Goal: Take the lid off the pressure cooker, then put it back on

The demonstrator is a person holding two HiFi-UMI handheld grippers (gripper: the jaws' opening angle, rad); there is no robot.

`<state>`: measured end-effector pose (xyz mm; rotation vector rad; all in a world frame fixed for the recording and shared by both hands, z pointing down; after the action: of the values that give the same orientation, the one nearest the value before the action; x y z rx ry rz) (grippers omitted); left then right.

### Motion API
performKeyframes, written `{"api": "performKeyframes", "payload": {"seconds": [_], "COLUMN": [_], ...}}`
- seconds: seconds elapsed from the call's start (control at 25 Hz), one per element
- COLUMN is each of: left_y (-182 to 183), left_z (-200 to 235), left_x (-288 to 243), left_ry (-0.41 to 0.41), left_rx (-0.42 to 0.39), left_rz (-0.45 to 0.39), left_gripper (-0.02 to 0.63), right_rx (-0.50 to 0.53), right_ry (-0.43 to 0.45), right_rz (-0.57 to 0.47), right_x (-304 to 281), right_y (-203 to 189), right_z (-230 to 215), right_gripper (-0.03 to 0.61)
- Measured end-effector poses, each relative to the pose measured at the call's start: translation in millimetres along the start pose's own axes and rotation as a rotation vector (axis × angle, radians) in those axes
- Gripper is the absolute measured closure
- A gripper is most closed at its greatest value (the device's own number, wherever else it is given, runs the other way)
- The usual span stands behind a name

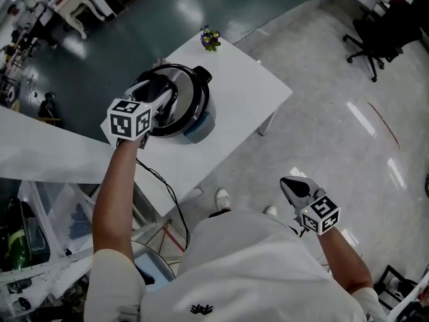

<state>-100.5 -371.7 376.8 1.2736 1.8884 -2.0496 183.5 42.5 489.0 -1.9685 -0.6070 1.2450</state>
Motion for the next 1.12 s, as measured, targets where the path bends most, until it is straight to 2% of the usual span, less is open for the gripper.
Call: {"api": "performKeyframes", "payload": {"seconds": [0.52,1.12], "left_y": [-2,-4], "left_z": [8,11], "left_x": [-36,-39], "left_ry": [-0.035,-0.051], "left_rx": [-0.023,-0.012], "left_rz": [0.038,0.033], "left_gripper": [0.325,0.324], "right_rx": [-0.034,-0.024], "right_ry": [-0.054,-0.03], "right_rz": [0.001,0.013], "right_x": [5,1], "right_y": [-2,2], "right_z": [1,0], "right_gripper": [0.565,0.565]}}
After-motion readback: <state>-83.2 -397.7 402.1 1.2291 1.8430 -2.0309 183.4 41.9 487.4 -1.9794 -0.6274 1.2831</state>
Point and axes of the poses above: the fingertips, and each gripper's own axes: x backward along the fingers, z to its left, y out of its top, the point moved 10 cm from there along x, backward along the fingers, and after that the axes turned 6 degrees about z, right-handed, at the moved point
